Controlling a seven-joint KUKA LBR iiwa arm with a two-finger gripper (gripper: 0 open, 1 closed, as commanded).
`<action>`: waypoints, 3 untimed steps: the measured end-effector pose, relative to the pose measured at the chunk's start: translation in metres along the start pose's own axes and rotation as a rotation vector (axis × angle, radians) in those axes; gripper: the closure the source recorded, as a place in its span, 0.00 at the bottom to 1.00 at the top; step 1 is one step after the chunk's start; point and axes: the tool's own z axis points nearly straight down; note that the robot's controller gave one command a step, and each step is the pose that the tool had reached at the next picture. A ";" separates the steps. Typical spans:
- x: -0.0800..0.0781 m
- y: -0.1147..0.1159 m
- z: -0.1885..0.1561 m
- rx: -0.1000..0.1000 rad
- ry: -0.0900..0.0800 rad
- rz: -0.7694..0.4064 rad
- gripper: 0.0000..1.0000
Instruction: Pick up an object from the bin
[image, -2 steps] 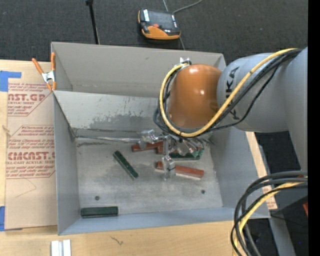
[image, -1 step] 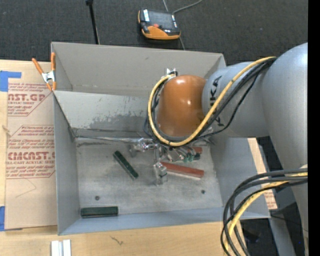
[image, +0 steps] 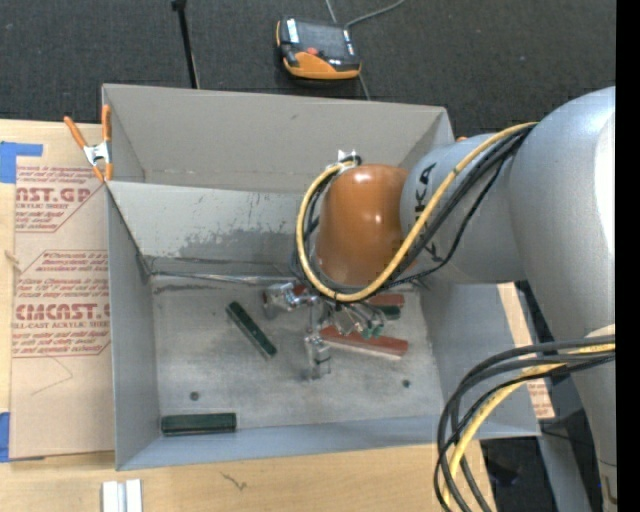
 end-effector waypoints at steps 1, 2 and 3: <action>0.006 0.040 0.005 0.000 0.000 -0.188 1.00; 0.006 0.040 0.005 0.000 0.001 -0.187 1.00; 0.006 0.040 0.004 0.000 0.001 -0.189 1.00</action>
Offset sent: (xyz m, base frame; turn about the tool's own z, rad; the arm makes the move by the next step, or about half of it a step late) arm 0.0000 0.0000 0.0000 0.0000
